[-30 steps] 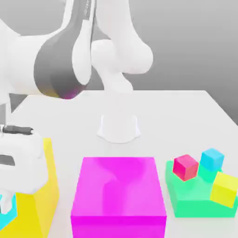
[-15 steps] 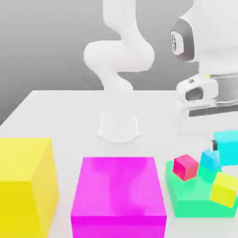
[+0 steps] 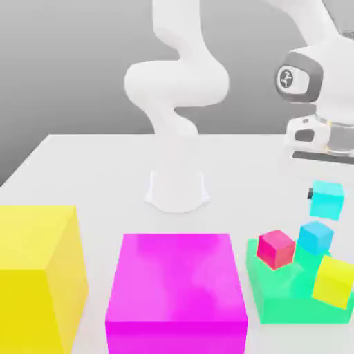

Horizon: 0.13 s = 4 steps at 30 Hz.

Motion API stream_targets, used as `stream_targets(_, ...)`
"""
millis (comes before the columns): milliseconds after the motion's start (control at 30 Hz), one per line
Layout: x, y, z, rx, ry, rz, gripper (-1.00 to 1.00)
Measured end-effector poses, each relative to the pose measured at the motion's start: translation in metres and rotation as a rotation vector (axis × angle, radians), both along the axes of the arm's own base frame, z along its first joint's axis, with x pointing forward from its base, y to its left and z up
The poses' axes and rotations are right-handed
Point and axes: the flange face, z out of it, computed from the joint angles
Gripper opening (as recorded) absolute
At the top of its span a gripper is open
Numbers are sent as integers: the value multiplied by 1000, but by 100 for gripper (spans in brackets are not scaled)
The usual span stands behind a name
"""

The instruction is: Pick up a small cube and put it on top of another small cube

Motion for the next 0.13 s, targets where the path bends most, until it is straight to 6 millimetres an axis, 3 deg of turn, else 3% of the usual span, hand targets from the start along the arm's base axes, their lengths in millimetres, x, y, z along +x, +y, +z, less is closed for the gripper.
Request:
stream_targets(33,-1,1,-9,4,1,2,-100)
stream_targets(67,-2,1,-15,8,2,3,100)
stream_targets(133,-2,1,-15,8,2,3,100)
